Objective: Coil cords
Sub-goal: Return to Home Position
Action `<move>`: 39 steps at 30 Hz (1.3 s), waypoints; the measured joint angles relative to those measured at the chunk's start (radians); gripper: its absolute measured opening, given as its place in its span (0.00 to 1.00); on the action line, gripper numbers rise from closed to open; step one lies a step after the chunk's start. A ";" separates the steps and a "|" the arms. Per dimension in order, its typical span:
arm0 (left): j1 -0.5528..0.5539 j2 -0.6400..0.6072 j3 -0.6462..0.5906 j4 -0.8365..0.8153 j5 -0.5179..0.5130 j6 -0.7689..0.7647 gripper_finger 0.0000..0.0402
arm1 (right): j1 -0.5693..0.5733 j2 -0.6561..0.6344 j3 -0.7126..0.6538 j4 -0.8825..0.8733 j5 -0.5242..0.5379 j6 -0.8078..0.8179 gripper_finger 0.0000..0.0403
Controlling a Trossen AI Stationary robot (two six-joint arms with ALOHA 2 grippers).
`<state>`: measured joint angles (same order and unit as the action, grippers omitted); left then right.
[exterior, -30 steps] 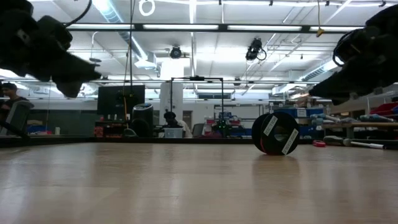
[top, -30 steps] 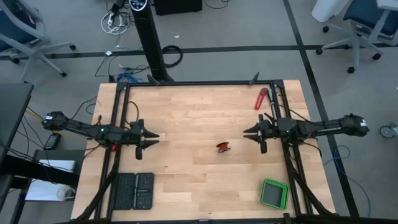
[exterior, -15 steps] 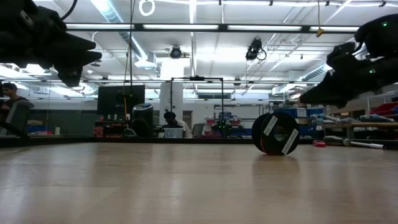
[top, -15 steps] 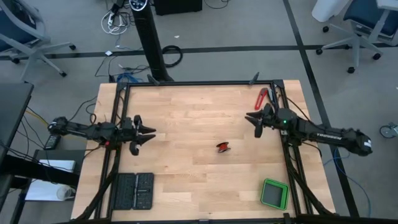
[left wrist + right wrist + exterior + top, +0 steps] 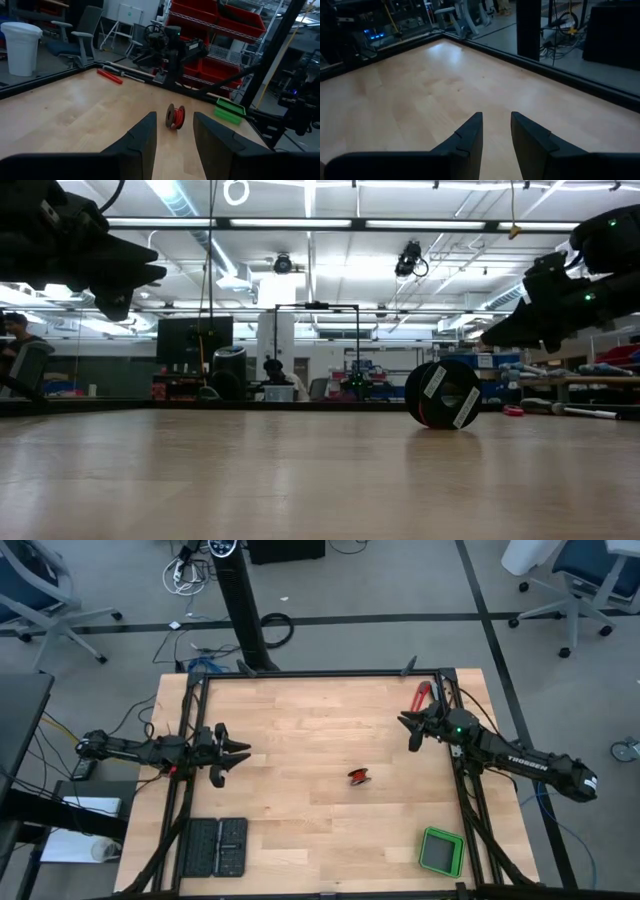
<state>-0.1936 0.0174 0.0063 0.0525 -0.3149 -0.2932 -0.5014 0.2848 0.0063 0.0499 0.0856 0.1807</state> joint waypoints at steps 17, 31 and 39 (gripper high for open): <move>-0.001 0.000 0.000 -0.002 0.000 0.000 0.33 | 0.000 0.000 0.000 0.014 0.000 0.000 0.25; -0.001 0.000 0.000 0.057 0.000 0.000 0.33 | 0.000 0.000 0.000 0.016 -0.001 0.000 0.25; -0.001 0.000 0.000 0.059 0.000 0.000 0.33 | 0.000 0.000 0.000 0.016 -0.001 0.000 0.25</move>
<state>-0.1944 0.0177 0.0063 0.1118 -0.3149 -0.2932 -0.5011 0.2852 0.0063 0.0662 0.0845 0.1806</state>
